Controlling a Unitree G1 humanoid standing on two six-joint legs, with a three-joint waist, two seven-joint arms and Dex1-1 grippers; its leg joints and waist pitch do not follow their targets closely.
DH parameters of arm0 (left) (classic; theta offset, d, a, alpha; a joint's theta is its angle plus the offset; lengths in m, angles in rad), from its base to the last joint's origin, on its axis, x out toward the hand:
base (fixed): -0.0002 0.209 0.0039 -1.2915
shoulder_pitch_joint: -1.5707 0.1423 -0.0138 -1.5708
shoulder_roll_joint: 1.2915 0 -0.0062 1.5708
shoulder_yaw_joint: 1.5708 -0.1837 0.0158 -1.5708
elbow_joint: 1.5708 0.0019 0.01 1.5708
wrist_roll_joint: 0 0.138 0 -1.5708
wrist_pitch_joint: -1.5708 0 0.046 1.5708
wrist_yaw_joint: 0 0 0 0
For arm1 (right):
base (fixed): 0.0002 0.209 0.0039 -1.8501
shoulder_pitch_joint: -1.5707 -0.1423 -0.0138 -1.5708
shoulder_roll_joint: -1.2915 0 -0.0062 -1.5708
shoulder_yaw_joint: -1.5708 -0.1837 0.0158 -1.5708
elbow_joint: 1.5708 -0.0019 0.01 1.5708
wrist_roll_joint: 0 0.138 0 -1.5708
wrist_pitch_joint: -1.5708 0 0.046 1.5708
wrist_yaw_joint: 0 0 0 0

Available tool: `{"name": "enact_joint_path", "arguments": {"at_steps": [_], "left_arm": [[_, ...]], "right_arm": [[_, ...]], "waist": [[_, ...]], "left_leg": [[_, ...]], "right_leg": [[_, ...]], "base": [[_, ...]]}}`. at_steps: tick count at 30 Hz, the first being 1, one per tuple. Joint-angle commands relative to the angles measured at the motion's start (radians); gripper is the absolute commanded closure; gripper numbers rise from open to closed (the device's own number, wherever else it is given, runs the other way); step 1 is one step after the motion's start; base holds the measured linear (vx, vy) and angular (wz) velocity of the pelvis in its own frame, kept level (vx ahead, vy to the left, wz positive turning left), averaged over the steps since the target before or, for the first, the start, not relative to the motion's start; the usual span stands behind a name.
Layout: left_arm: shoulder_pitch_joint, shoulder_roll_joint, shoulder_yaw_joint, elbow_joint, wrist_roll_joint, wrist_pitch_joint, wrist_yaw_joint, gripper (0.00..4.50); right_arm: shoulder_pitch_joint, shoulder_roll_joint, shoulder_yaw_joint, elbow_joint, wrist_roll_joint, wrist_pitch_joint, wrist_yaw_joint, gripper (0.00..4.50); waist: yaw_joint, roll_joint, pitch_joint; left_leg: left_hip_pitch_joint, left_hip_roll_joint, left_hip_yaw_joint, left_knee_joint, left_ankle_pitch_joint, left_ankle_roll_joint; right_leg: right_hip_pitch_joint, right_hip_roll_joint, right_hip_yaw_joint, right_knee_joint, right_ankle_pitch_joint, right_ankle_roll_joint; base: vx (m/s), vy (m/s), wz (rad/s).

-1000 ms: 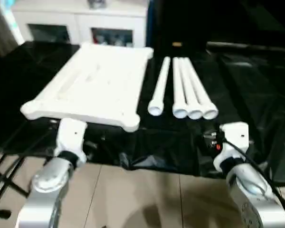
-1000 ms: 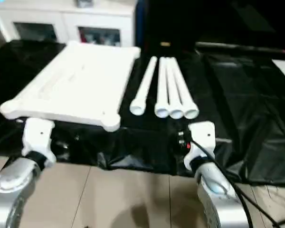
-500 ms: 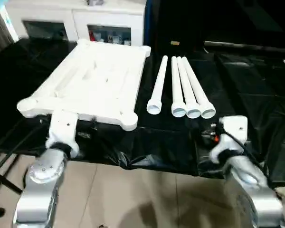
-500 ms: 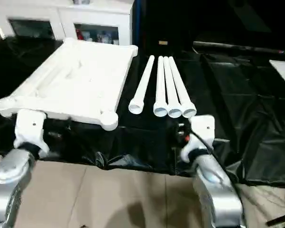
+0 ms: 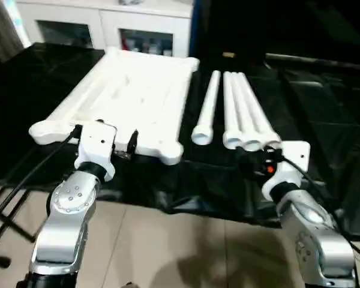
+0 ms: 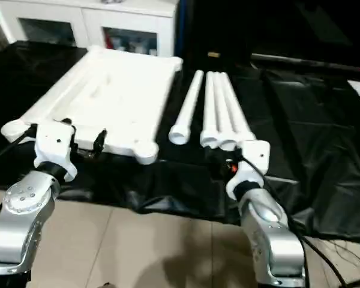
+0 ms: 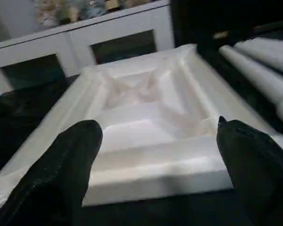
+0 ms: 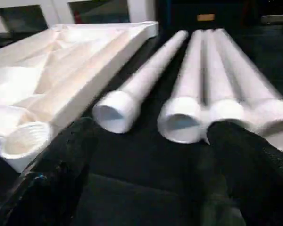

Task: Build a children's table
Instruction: Move to table

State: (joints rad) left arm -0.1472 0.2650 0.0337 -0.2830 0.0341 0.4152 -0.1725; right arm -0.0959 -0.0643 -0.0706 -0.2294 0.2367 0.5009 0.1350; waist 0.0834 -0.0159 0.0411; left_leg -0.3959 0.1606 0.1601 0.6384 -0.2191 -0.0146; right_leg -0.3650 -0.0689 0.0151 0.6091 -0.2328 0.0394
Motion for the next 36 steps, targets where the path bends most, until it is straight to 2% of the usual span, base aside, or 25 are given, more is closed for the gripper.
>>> {"name": "enact_joint_path", "arguments": {"at_steps": [1, 3, 5, 7, 8, 10, 11, 13, 18, 21, 22, 23, 24, 25, 26, 27, 28, 29, 30, 31, 32, 33, 34, 35, 36], "left_arm": [[0.001, -0.003, 0.008, -0.004, -0.006, 0.005, -0.004, 0.12], [0.001, -0.007, 0.006, 0.008, 0.007, 0.001, 0.01, 0.12], [0.004, -0.015, 0.008, 0.009, -0.002, -0.002, 0.008, 0.12], [0.013, -0.012, -0.011, -0.006, 0.003, -0.005, 0.0, 0.12], [0.02, -0.009, -0.016, -0.014, 0.002, -0.009, -0.002, 0.12], [0.032, -0.008, -0.018, -0.03, -0.007, -0.009, -0.013, 0.12], [0.035, -0.009, -0.019, -0.037, -0.014, -0.007, -0.021, 0.12], [0.04, -0.007, -0.024, -0.046, -0.013, -0.005, -0.026, 0.12], [0.047, -0.006, -0.019, -0.06, -0.025, 0.004, -0.038, 0.12], [0.041, -0.007, -0.015, -0.061, -0.033, 0.012, -0.037, 0.12], [0.038, -0.007, -0.012, -0.062, -0.039, 0.016, -0.04, 0.12], [0.034, -0.005, -0.009, -0.061, -0.039, 0.018, -0.042, 0.12], [0.031, -0.003, -0.008, -0.062, -0.04, 0.021, -0.042, 0.12], [0.027, -0.003, -0.005, -0.062, -0.043, 0.024, -0.045, 0.12], [0.023, -0.001, -0.002, -0.061, -0.045, 0.026, -0.046, 0.12], [0.021, 0.0, 0.0, -0.059, -0.045, 0.026, -0.046, 0.12], [0.016, -0.001, 0.005, -0.054, -0.05, 0.027, -0.047, 0.12], [0.014, -0.001, 0.004, -0.053, -0.049, 0.027, -0.046, 0.12], [0.014, -0.001, 0.003, -0.054, -0.048, 0.026, -0.046, 0.12], [0.014, -0.001, 0.001, -0.055, -0.045, 0.025, -0.044, 0.12], [0.014, -0.002, 0.001, -0.059, -0.048, 0.029, -0.043, 0.12], [0.014, -0.002, -0.001, -0.061, -0.049, 0.032, -0.042, 0.12], [0.015, -0.002, -0.001, -0.064, -0.052, 0.034, -0.041, 0.12], [0.015, -0.003, -0.001, -0.065, -0.054, 0.036, -0.04, 0.12], [0.015, -0.003, -0.001, -0.065, -0.054, 0.036, -0.04, 0.12]], "right_arm": [[-0.017, 0.003, 0.006, 0.009, 0.003, -0.006, -0.005, 0.3], [-0.026, 0.014, 0.006, 0.006, 0.002, -0.048, 0.002, 0.3], [-0.03, 0.021, 0.001, 0.009, -0.005, -0.083, -0.004, 0.3], [-0.038, 0.016, -0.017, -0.002, 0.037, -0.007, 0.007, 0.3], [-0.035, 0.003, -0.011, -0.009, 0.046, 0.016, 0.025, 0.3], [-0.027, -0.02, 0.009, -0.011, 0.032, 0.029, 0.042, 0.3], [-0.025, -0.028, 0.017, -0.01, 0.025, 0.033, 0.046, 0.3], [-0.023, -0.038, 0.028, -0.009, 0.024, 0.039, 0.058, 0.3], [-0.029, -0.026, 0.039, 0.0, 0.009, 0.0, 0.051, 0.3], [-0.031, -0.024, 0.034, 0.001, 0.019, 0.008, 0.049, 0.3], [-0.032, -0.024, 0.035, 0.002, 0.022, 0.006, 0.05, 0.3], [-0.032, -0.022, 0.038, 0.004, 0.021, 0.004, 0.048, 0.3], [-0.033, -0.022, 0.039, 0.006, 0.02, 0.002, 0.048, 0.3], [-0.034, -0.022, 0.042, 0.008, 0.018, -0.001, 0.048, 0.3], [-0.035, -0.022, 0.045, 0.01, 0.016, -0.01, 0.052, 0.3], [-0.036, -0.021, 0.047, 0.012, 0.015, -0.014, 0.054, 0.3], [-0.038, -0.024, 0.053, 0.015, 0.007, -0.025, 0.058, 0.3], [-0.039, -0.029, 0.059, 0.017, -0.001, -0.031, 0.061, 0.3], [-0.039, -0.032, 0.062, 0.017, -0.006, -0.034, 0.062, 0.3], [-0.04, -0.036, 0.066, 0.018, -0.011, -0.036, 0.064, 0.3], [-0.041, -0.047, 0.082, 0.017, -0.024, -0.04, 0.073, 0.3], [-0.041, -0.05, 0.086, 0.017, -0.024, -0.039, 0.08, 0.3], [-0.041, -0.048, 0.087, 0.018, -0.022, -0.036, 0.081, 0.3], [-0.043, -0.05, 0.092, 0.019, -0.022, -0.036, 0.086, 0.3], [-0.043, -0.05, 0.092, 0.019, -0.022, -0.036, 0.086, 0.3]], "waist": [[-0.013, 0.022, -0.061], [-0.019, 0.015, -0.054], [-0.007, 0.0, -0.048], [0.0, 0.007, -0.048], [-0.013, 0.022, -0.051], [-0.032, 0.032, -0.05], [-0.036, 0.027, -0.047], [-0.041, 0.022, -0.044], [-0.049, 0.014, -0.031], [-0.069, 0.024, -0.01], [-0.075, 0.037, -0.002], [0.005, 0.06, 0.003], [0.027, 0.057, -0.003], [-0.016, -0.011, -0.038], [-0.013, -0.053, -0.013], [0.002, -0.032, -0.001], [0.028, -0.017, 0.025], [0.044, 0.004, -0.007], [0.045, 0.018, -0.018], [0.003, 0.068, -0.048], [-0.059, 0.055, -0.071], [-0.052, 0.063, -0.07], [-0.058, 0.061, -0.062], [-0.068, 0.035, -0.053], [-0.066, 0.014, -0.052]], "left_leg": [[0.047, 0.041, -0.011, -0.088, 0.055, 0.267], [0.068, 0.035, 0.004, -0.087, 0.029, 0.324], [0.038, 0.035, 0.014, -0.086, -0.076, 0.282], [0.039, 0.049, 0.002, -0.101, -0.13, 0.227], [0.055, 0.045, -0.002, -0.129, -0.162, 0.174], [0.07, 0.048, -0.015, -0.149, -0.214, 0.051], [0.061, 0.05, -0.013, -0.163, -0.307, -0.058], [0.055, 0.045, -0.019, -0.171, -0.481, -0.19], [0.071, 0.038, -0.036, -0.15, -0.704, -0.167], [0.091, 0.038, -0.043, -0.164, -0.875, -0.149], [0.082, 0.042, -0.036, -0.194, -0.932, -0.155], [-0.057, 0.025, 0.059, -0.3, -1.075, -0.16], [-0.051, 0.022, 0.087, -0.293, -1.007, -0.137], [0.07, 0.041, 0.083, -0.147, -0.659, -0.095], [0.162, 0.005, 0.029, 0.109, -0.391, -0.063], [-0.008, -0.05, -0.055, 0.136, -0.111, 0.07], [-0.035, -0.044, -0.086, 0.128, -0.084, 0.064], [0.042, -0.004, -0.082, 0.027, -0.2, 0.039], [0.068, -0.002, -0.07, -0.035, -0.186, 0.036], [0.258, 0.081, -0.161, -0.12, -0.154, 0.118], [0.305, 0.139, -0.23, -0.127, -0.091, 0.219], [0.269, 0.131, -0.236, -0.102, 0.041, 0.349], [0.218, 0.07, -0.293, -0.121, 0.121, 0.58], [0.18, -0.012, -0.283, -0.113, 0.117, 0.534], [0.153, -0.077, -0.257, -0.095, 0.089, 0.432]], "right_leg": [[0.01, -0.046, 0.003, -0.043, 0.05, -0.255], [-0.018, -0.046, -0.009, -0.05, -0.017, -0.231], [0.005, -0.109, 0.025, -0.088, -0.106, -0.192], [0.013, -0.116, 0.021, -0.096, -0.171, -0.164], [0.001, -0.063, -0.011, -0.076, -0.169, -0.144], [-0.02, -0.014, -0.045, -0.037, -0.101, -0.093], [-0.022, -0.017, -0.043, -0.036, -0.086, -0.061], [-0.024, -0.036, -0.028, -0.053, -0.142, -0.021], [-0.033, -0.072, -0.013, -0.11, -0.487, -0.006], [-0.005, -0.044, -0.073, -0.14, -0.626, -0.003], [0.015, -0.02, -0.106, -0.125, -0.596, -0.009], [0.17, 0.026, -0.169, 0.134, -0.228, -0.038], [0.167, 0.025, -0.157, 0.134, -0.25, -0.041], [0.092, -0.071, -0.041, 0.023, -0.739, -0.02], [-0.025, -0.169, -0.003, -0.168, -1.093, -0.046], [0.136, -0.188, 0.119, -0.2, -1.145, -0.152], [0.174, -0.205, 0.124, -0.194, -1.096, -0.178], [0.178, -0.108, 0.091, -0.139, -0.742, -0.258], [0.182, -0.05, 0.05, -0.12, -0.582, -0.273], [0.021, 0.033, -0.043, 0.02, -0.272, -0.208], [-0.046, 0.032, -0.061, 0.103, -0.229, -0.113], [-0.076, 0.004, -0.067, 0.146, -0.181, 0.015], [-0.086, 0.003, -0.071, 0.162, -0.144, 0.052], [-0.077, -0.004, -0.039, 0.103, -0.044, 0.008], [-0.032, -0.022, -0.005, 0.026, 0.024, -0.006]], "base": [[-0.022, 0.133, 0.04], [-0.026, 0.136, 0.07], [-0.036, 0.134, 0.11], [-0.041, 0.123, 0.03], [-0.047, 0.119, 0.01], [-0.062, 0.114, -0.01], [-0.063, 0.107, 0.01], [-0.072, 0.053, 0.04], [-0.072, -0.009, -0.03], [-0.038, -0.027, -0.06], [-0.096, -0.032, -0.14], [-0.096, -0.032, -0.14], [-0.099, -0.044, 0.04], [0.089, -0.177, 0.11], [0.089, -0.177, 0.11], [0.231, -0.175, -0.02], [0.141, -0.029, 0.18], [0.141, -0.029, 0.18], [0.065, 0.0, 0.37], [0.081, -0.022, 0.32], [0.081, -0.022, 0.32], [0.109, -0.024, 0.07], [0.107, -0.034, 0.02], [0.107, -0.034, 0.02], [0.102, -0.048, 0.38]]}}
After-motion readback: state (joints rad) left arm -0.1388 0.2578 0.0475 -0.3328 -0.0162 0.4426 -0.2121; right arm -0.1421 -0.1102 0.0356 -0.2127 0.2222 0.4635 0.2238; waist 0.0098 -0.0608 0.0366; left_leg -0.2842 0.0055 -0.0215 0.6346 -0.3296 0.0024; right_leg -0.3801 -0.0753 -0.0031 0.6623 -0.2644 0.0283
